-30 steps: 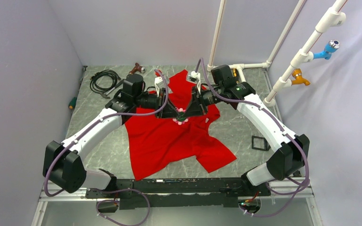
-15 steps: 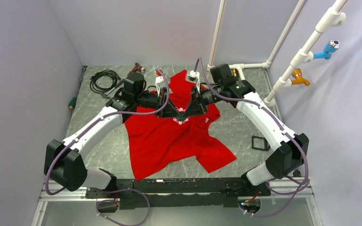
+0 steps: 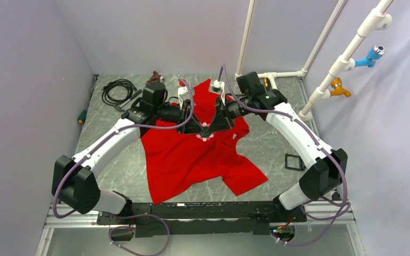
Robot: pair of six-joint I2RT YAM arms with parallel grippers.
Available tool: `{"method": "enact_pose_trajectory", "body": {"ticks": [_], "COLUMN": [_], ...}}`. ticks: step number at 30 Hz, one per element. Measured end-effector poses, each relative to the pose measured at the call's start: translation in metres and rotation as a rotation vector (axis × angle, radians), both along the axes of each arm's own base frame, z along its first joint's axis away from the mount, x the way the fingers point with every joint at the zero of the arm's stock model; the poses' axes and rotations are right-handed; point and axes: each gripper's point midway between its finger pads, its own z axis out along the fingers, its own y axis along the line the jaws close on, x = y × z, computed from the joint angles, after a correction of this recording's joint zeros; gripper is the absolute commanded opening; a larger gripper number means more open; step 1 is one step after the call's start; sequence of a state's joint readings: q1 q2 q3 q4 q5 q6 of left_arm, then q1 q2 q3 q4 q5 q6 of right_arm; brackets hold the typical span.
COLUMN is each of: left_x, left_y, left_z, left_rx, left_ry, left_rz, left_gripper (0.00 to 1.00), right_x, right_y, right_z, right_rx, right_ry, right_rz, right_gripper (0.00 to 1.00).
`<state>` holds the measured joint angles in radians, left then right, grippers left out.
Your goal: Remove the brooch from the garment
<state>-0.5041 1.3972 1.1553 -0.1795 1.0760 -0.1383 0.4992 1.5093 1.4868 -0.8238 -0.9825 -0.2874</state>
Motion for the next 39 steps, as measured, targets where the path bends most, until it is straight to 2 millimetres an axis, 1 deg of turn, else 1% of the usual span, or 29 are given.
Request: {"method": "enact_pose_trajectory", "body": {"ticks": [3,4,5,6,7,8,9,11,13,15,18,20,23,27,30,33,35,39], "left_x": [0.001,0.001,0.001,0.001,0.001,0.001,0.001,0.004,0.009,0.011,0.015,0.021,0.034,0.050,0.052,0.053,0.055,0.056], "left_y": [0.000,0.000,0.000,0.000,-0.001,-0.001,-0.001,-0.001,-0.001,0.001,0.006,0.010,0.019,0.028,0.030,0.030,0.029,0.029], "left_z": [-0.001,-0.001,-0.002,-0.002,-0.002,-0.002,-0.002,0.001,0.004,0.002,-0.006,-0.006,0.009,0.036,0.052,0.065,0.074,0.089], "left_rx": [0.003,0.005,0.007,0.008,0.009,0.009,0.008,-0.003,-0.032,-0.057,-0.085,-0.122,-0.207,-0.312,-0.364,-0.398,-0.417,-0.444], "left_ry": [0.001,0.003,0.006,0.009,0.013,0.020,0.028,0.054,0.061,0.083,0.147,0.187,0.201,0.183,0.172,0.167,0.159,0.142], "left_rz": [0.000,-0.001,-0.001,0.000,0.000,0.001,0.003,0.017,0.032,0.042,0.076,0.110,0.162,0.210,0.216,0.215,0.215,0.209], "left_gripper": [0.17,0.11,0.03,0.00,0.00,0.00,0.00,0.00,0.00,0.00,0.00,0.00,0.00,0.00,0.00,0.00,0.00,0.00], "right_x": [0.001,0.001,0.001,0.002,0.002,0.002,0.003,0.006,0.013,0.032,0.063,0.075,0.082,0.078,0.072,0.069,0.070,0.060], "right_y": [0.000,0.000,0.000,0.000,-0.001,-0.001,-0.001,-0.003,-0.005,-0.011,-0.023,-0.028,-0.028,-0.027,-0.027,-0.022,-0.017,-0.004], "right_z": [0.000,-0.001,-0.001,-0.002,-0.002,-0.002,-0.002,0.000,0.008,0.019,0.037,0.048,0.062,0.069,0.073,0.080,0.086,0.092], "right_rx": [-0.003,-0.004,-0.006,-0.007,-0.009,-0.010,-0.011,-0.002,0.032,0.075,0.139,0.178,0.241,0.283,0.311,0.336,0.353,0.366], "right_ry": [-0.004,-0.004,-0.005,-0.006,-0.008,-0.009,-0.006,0.013,0.046,0.050,0.043,0.055,0.077,0.120,0.142,0.145,0.127,0.092], "right_rz": [-0.003,-0.003,-0.005,-0.005,-0.006,-0.007,-0.010,-0.031,-0.061,-0.114,-0.198,-0.241,-0.275,-0.301,-0.315,-0.318,-0.316,-0.283], "right_gripper": [0.00,0.00,0.00,0.00,0.02,0.07,0.15,0.39,0.57,0.72,0.89,0.92,0.93,0.93,0.93,0.93,0.92,0.89]}}
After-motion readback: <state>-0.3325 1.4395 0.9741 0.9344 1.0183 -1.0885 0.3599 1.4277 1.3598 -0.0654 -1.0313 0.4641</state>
